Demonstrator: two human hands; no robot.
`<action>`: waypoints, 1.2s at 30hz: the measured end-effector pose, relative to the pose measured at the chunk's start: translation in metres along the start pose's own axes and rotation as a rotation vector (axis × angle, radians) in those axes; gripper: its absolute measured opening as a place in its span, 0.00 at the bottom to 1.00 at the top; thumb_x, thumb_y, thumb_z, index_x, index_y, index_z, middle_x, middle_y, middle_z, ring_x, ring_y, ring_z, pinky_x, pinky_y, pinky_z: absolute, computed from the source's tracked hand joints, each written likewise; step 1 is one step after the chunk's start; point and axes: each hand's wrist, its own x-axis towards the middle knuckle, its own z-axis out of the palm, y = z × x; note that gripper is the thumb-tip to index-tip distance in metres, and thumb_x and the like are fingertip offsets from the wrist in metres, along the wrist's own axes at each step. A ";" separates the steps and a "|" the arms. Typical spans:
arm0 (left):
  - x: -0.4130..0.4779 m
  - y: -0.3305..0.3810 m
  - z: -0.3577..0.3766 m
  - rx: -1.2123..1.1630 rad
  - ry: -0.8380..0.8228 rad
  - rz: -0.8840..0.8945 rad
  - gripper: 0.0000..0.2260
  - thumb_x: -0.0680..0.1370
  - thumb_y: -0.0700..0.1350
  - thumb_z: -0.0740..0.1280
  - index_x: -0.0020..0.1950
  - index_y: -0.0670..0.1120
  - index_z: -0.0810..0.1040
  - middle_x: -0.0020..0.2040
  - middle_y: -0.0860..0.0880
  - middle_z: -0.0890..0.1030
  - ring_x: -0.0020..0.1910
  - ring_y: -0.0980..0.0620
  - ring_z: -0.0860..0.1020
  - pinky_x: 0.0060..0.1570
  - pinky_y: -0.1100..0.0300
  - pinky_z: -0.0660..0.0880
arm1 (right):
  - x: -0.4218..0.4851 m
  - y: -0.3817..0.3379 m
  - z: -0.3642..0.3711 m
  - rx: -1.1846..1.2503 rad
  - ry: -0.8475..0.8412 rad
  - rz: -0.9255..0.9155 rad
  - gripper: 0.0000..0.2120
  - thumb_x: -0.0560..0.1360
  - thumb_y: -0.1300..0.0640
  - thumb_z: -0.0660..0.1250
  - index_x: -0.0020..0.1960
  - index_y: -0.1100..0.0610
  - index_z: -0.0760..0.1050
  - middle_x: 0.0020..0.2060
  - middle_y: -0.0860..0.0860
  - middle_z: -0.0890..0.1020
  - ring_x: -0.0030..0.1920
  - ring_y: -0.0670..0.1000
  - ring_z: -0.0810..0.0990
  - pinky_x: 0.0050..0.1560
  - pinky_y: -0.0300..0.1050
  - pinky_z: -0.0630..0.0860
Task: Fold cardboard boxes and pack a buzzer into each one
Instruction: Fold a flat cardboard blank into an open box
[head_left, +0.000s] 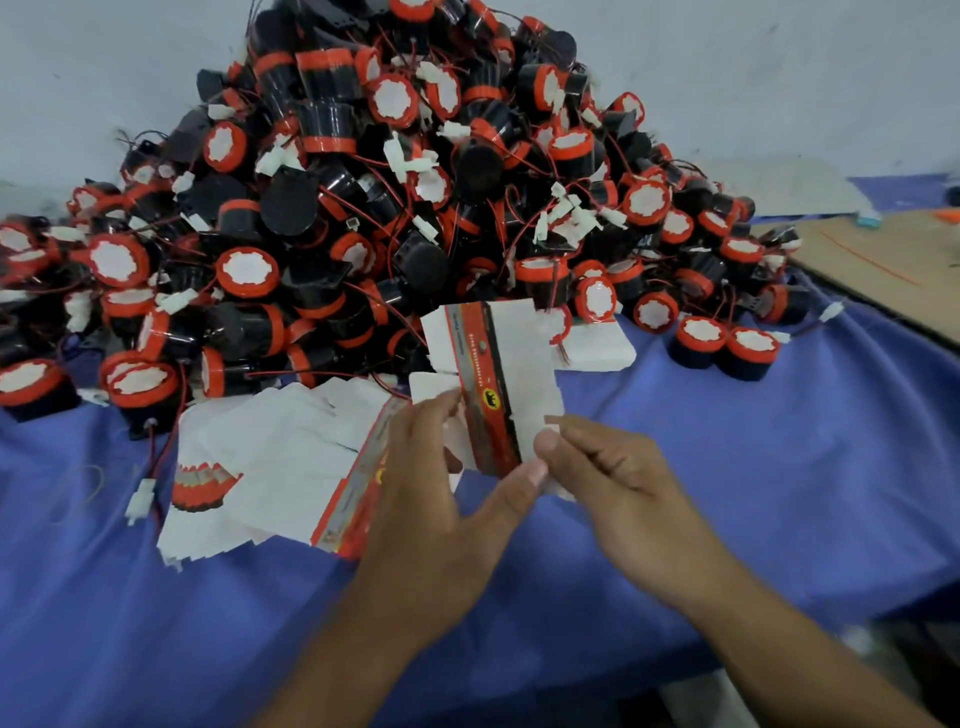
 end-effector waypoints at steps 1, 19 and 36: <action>0.001 0.003 0.000 -0.104 0.006 -0.043 0.21 0.71 0.67 0.68 0.61 0.68 0.69 0.59 0.66 0.73 0.56 0.60 0.75 0.48 0.69 0.73 | -0.001 -0.002 0.002 -0.023 -0.054 -0.028 0.13 0.85 0.57 0.59 0.56 0.47 0.82 0.44 0.45 0.82 0.48 0.41 0.81 0.51 0.34 0.77; -0.002 0.008 -0.013 -0.713 -0.308 -0.167 0.46 0.65 0.54 0.82 0.77 0.58 0.61 0.51 0.49 0.83 0.51 0.49 0.83 0.48 0.61 0.79 | -0.012 -0.010 -0.008 0.102 -0.392 0.131 0.55 0.61 0.33 0.79 0.79 0.44 0.56 0.77 0.45 0.65 0.78 0.51 0.62 0.76 0.63 0.61; -0.004 0.030 -0.011 -1.061 -0.278 -0.309 0.50 0.63 0.68 0.76 0.74 0.41 0.64 0.57 0.38 0.82 0.61 0.40 0.79 0.57 0.47 0.77 | -0.014 -0.019 -0.015 -0.156 -0.379 0.131 0.56 0.54 0.25 0.76 0.76 0.29 0.51 0.74 0.35 0.63 0.77 0.44 0.59 0.76 0.57 0.58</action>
